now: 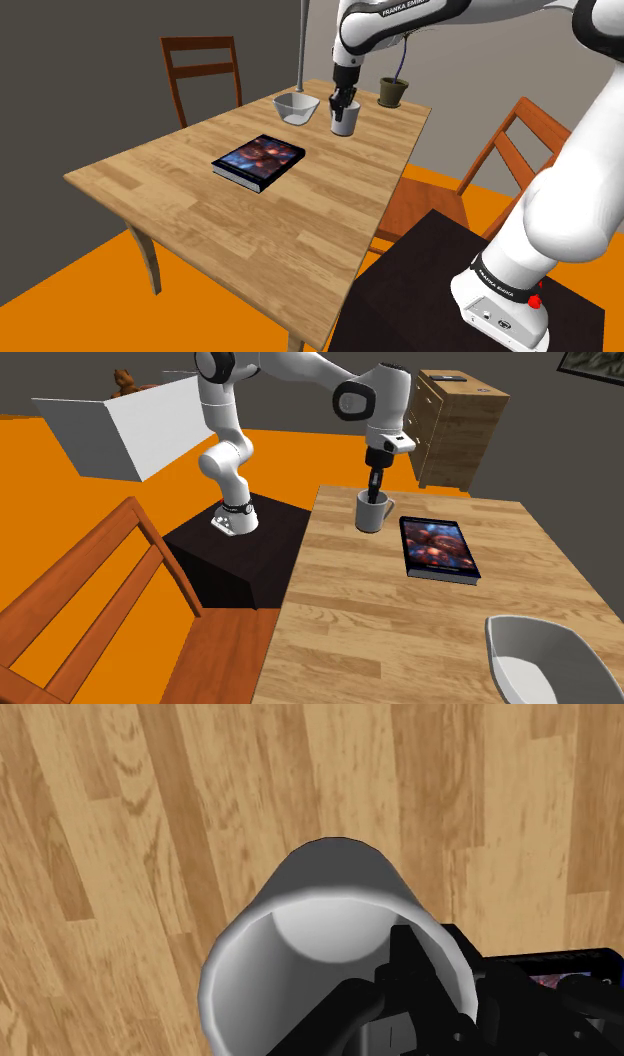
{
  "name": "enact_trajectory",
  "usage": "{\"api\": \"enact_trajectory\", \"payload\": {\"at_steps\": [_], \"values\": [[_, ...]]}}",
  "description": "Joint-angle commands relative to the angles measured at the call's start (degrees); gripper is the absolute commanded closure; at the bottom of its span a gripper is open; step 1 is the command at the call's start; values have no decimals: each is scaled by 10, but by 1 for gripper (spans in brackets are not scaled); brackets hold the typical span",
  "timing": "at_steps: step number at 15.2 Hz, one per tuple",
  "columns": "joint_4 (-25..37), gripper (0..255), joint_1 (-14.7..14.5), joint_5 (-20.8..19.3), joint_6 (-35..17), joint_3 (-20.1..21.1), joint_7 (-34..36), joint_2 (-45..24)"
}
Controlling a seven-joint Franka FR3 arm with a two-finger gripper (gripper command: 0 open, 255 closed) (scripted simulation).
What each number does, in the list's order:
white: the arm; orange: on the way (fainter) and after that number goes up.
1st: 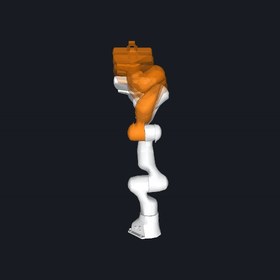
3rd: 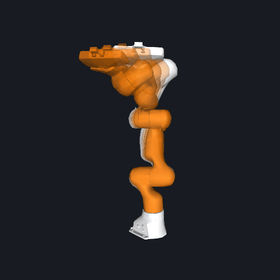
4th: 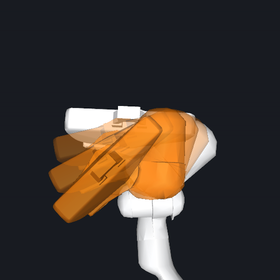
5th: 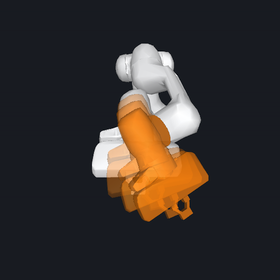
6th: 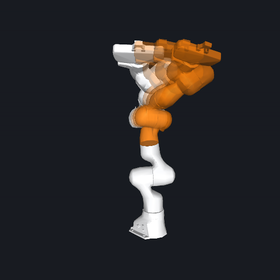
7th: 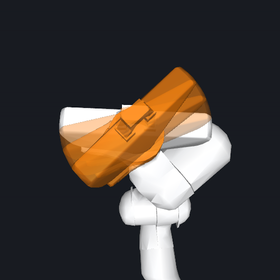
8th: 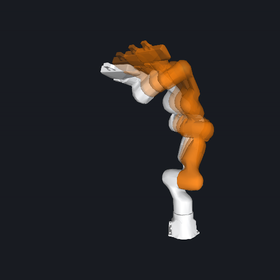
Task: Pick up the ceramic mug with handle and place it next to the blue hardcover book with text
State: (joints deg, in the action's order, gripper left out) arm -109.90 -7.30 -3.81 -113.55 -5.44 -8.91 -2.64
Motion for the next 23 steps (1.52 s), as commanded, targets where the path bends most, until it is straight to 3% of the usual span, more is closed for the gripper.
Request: {"api": "enact_trajectory", "payload": {"at_steps": [1,8,23], "values": [[-7,255,-14,-2,-2,13,29,4],[9,255,-58,-4,9,53,113,-8],[-62,255,-58,-8,-100,52,121,-46]]}}
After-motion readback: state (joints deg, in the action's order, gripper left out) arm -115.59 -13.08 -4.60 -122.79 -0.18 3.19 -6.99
